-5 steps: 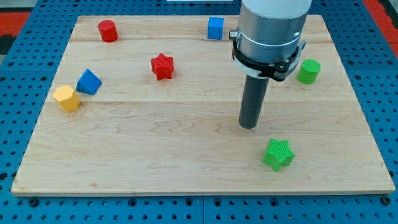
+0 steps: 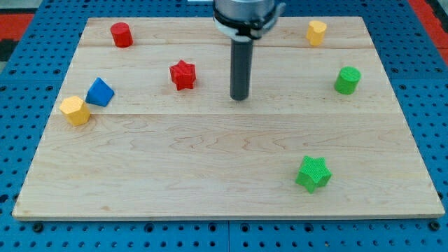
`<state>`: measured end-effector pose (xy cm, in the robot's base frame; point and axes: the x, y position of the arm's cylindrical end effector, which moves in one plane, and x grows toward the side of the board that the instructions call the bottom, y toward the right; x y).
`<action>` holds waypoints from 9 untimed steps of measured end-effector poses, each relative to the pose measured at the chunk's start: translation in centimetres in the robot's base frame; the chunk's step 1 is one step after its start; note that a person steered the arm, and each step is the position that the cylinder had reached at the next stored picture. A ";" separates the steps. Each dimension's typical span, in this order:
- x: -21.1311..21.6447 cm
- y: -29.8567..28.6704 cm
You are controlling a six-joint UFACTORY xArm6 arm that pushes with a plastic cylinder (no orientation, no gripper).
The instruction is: Move the yellow hexagon diagonal to the left of the green star
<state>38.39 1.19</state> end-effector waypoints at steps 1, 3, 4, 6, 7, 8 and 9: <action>-3.8 -3.9; -5.5 -15.3; -5.5 -18.8; -3.0 -18.1; -3.2 -25.3; -2.9 -31.7; 0.5 -27.0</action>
<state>38.85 -25.85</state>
